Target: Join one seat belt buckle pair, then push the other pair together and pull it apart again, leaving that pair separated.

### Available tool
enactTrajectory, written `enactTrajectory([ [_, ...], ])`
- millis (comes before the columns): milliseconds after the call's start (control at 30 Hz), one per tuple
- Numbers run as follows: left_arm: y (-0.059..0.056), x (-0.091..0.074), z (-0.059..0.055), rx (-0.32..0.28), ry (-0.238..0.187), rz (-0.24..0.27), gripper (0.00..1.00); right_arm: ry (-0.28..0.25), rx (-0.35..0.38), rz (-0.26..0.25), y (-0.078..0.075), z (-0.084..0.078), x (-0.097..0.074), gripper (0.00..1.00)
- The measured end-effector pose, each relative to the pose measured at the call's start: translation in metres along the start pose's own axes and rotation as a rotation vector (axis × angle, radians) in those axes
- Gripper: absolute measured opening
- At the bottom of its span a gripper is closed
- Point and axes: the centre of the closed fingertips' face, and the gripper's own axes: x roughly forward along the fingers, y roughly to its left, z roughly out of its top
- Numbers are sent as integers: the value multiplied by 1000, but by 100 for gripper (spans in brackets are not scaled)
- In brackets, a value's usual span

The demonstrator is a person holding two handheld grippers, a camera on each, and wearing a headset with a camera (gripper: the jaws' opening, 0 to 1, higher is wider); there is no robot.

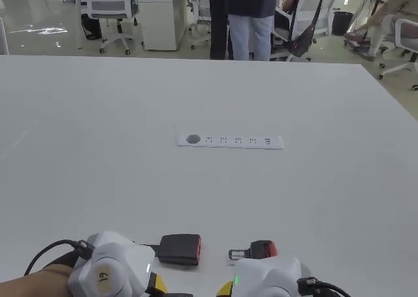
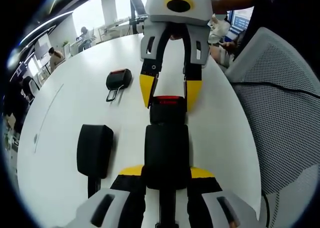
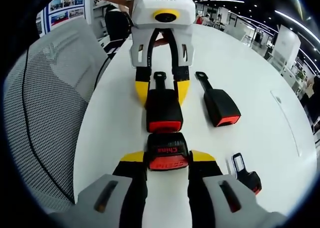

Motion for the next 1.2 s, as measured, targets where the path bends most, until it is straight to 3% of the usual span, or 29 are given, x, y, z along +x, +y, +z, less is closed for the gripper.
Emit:
enactTrajectory([
  [33,-3,1,3,-9,-15,-4,31,-5,16,12,-2,1,0,28],
  [233,-4,2,2,-7,-3,-2,31,6,-15,29,1,2,2,29],
  [567,-5,1,2,-22,-18,1,32,2,-12,14,0,3,-3,29],
  [600,-6,1,2,-21,-20,0,33,0,-16,13,0,2,-3,29],
  [633,-5,0,1,-18,-20,-2,33,12,-75,27,2,-1,-4,29],
  [700,-6,0,3,-8,-18,-1,33,4,-41,22,1,-1,-3,29],
  [1200,-2,-1,-1,-22,3,3,32,-20,-45,23,1,0,-4,28],
])
